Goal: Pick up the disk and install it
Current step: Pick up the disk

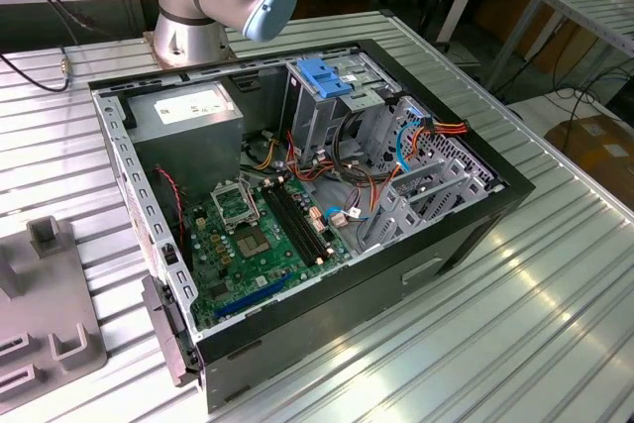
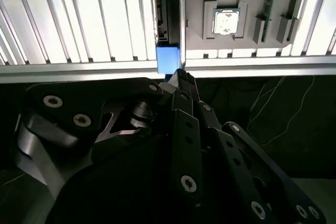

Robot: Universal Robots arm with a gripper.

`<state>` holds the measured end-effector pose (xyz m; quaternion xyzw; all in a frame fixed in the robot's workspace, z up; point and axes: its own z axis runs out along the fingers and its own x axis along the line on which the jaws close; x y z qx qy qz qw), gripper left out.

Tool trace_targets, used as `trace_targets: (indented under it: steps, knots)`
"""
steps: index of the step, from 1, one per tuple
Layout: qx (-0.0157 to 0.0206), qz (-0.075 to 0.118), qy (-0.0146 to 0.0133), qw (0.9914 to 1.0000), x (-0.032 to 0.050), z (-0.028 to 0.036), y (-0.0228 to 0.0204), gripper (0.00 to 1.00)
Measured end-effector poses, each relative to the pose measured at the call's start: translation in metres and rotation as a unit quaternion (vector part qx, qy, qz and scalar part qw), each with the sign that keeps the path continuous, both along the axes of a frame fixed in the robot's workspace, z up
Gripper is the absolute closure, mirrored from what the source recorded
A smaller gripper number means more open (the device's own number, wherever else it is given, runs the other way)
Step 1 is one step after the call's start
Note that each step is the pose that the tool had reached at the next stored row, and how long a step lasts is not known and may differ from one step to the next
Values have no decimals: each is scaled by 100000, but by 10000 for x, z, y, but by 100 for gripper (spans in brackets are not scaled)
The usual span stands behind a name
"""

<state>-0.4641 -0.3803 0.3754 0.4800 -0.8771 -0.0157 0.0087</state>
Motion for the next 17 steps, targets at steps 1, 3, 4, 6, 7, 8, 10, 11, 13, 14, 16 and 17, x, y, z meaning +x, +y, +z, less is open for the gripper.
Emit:
trace_targets:
  steps: [1, 3, 4, 6, 7, 8, 10, 11, 13, 14, 16, 17]
  knots:
    - [-2, 823, -76, 99997, 0, -2, 0, 90]
    - [-23, 2738, -269, 99962, 0, -8, 0, 90]
    - [-26, 3746, -357, 99929, 0, -13, 0, 90]
    - [-49, 5798, -493, 99831, 0, -21, 0, 90]
    - [-65, 6694, -542, 99774, 0, -25, 0, 90]
    - [-105, 8881, -615, 99603, 0, -32, 0, 90]
    - [-122, 11850, -664, 99293, 0, -46, 0, 77]
    - [-126, 12798, -673, 99175, 0, -53, 0, 71]
    - [-122, 14578, -686, 98929, 0, -68, 0, 64]
    - [-116, 15520, -701, 98786, 0, -76, 0, 58]
    - [-109, 17203, -733, 98506, 0, -93, 0, 52]
    - [-106, 18128, -755, 98340, 0, -103, 0, 52]
